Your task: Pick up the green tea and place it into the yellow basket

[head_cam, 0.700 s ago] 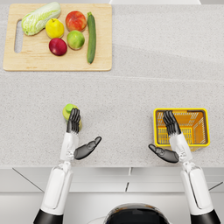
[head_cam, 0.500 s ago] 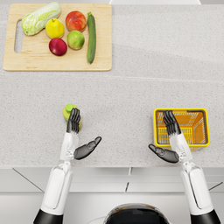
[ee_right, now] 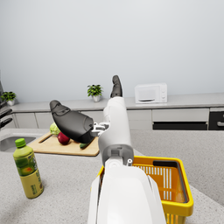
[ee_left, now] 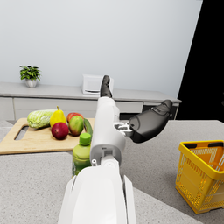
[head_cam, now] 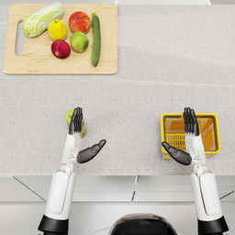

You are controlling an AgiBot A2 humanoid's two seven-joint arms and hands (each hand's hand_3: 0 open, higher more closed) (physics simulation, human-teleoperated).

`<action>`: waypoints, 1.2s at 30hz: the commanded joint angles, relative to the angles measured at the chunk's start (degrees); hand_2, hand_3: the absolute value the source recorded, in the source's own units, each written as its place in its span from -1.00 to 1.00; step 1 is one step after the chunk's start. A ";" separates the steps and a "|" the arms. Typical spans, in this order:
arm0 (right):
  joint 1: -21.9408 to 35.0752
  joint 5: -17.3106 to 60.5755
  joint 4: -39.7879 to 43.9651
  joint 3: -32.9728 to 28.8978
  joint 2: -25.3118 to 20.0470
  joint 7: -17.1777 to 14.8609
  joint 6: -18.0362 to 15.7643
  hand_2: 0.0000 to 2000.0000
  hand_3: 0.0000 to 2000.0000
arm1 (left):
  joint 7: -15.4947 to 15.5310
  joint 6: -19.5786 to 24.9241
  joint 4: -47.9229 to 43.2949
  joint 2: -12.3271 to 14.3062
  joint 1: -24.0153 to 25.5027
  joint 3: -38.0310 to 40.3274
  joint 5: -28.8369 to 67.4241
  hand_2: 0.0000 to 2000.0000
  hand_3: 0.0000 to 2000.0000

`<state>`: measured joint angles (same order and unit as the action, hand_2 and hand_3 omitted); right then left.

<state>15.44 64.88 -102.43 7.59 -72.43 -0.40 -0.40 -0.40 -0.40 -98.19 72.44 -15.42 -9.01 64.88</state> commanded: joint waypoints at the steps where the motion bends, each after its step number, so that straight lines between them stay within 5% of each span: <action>1: 1.90 2.55 -1.67 -3.92 -0.63 0.11 0.11 -1.00 -1.00 | 0.11 0.11 4.20 1.22 -3.41 2.49 2.55 -1.00 -1.00; 6: 2.73 11.77 -4.14 -7.42 -1.20 0.35 0.34 -1.00 -1.00 | 0.35 0.35 13.39 2.09 -4.75 4.59 11.77 -1.00 -1.00; 15: 3.04 14.02 -2.67 -5.96 -2.14 0.40 0.39 -1.00 -1.00 | 0.40 0.40 33.14 3.91 -8.78 3.85 14.02 -1.00 -1.00; 24: 1.94 14.14 -1.45 -2.90 -2.93 0.40 0.40 -1.00 -1.00 | 0.40 0.40 64.06 7.56 -22.86 3.19 14.14 -1.00 -1.00; 28: 1.68 14.14 -0.49 -2.94 -3.31 0.40 0.40 -1.00 -1.00 | 0.40 0.40 67.36 8.34 -25.01 2.58 14.13 -1.00 -1.00; 29: 1.97 14.14 0.14 -2.93 -3.49 0.40 0.40 -1.00 -1.00 | 0.40 0.54 67.36 8.43 -25.00 2.88 14.12 0.36 -0.67; 30: 1.96 14.14 0.14 -3.01 -3.59 0.40 0.40 -1.00 -1.00 | 0.41 2.14 67.93 8.60 -25.36 2.85 14.11 1.00 -0.35; 32: 2.37 14.14 0.69 -2.21 -3.94 0.40 0.40 -1.00 -1.00 | 0.40 5.30 65.36 8.32 -24.21 0.85 14.20 1.00 0.31; 34: 2.50 14.14 1.02 -1.87 -4.20 0.40 0.40 -1.00 -1.00 | 0.41 3.97 62.40 8.22 -22.99 0.50 14.23 1.00 0.96; 36: 2.47 14.14 1.06 -1.34 -4.43 0.40 0.40 -1.00 -1.00 | 0.74 2.84 61.75 8.50 -22.56 1.17 14.19 1.00 1.00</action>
<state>17.25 79.02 -101.42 5.80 -76.77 0.00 0.00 0.25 2.90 -34.42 80.90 -37.10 -8.12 79.07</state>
